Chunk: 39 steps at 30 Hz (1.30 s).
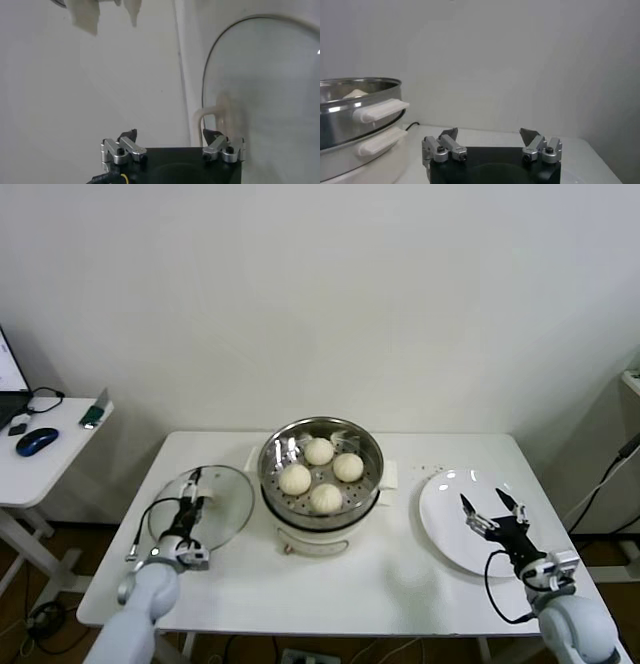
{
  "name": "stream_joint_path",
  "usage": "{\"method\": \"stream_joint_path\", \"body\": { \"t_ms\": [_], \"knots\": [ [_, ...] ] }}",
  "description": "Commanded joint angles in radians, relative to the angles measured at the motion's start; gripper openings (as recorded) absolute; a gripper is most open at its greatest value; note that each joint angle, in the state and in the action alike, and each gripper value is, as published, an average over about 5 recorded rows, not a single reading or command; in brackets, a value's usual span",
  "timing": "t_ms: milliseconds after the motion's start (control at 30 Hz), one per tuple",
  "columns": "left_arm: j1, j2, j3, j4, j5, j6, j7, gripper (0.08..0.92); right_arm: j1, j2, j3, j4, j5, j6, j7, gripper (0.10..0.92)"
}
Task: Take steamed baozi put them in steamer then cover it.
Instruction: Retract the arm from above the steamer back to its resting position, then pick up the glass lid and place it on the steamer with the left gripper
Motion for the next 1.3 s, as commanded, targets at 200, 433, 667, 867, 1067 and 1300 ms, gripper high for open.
{"method": "stream_joint_path", "body": {
  "t_ms": [200,433,667,867,1067,1300],
  "knots": [
    [-0.08,-0.01,0.014,0.09,0.018,-0.01,-0.017,0.803,-0.008,0.017,0.005,-0.009,-0.032,0.012,-0.009,0.823],
    [-0.07,-0.007,0.008,0.083,0.012,-0.016,-0.014,0.623,-0.004,0.025,0.005,-0.016,-0.051,0.02,-0.013,0.823],
    [-0.043,0.01,0.006,0.025,-0.021,-0.012,-0.008,0.416,0.005,0.031,0.001,-0.025,-0.061,0.024,-0.014,0.823],
    [0.008,0.043,0.002,-0.076,-0.062,0.007,0.005,0.243,0.011,0.03,0.001,-0.031,-0.065,0.027,-0.014,0.823],
    [0.086,0.091,-0.015,-0.241,-0.12,0.065,-0.006,0.155,0.023,0.016,-0.001,-0.042,-0.065,0.027,-0.014,0.823],
    [0.201,0.178,-0.048,-0.485,-0.168,0.222,-0.002,0.155,0.055,0.004,-0.019,-0.062,-0.068,0.028,-0.014,0.823]
  ]
}}
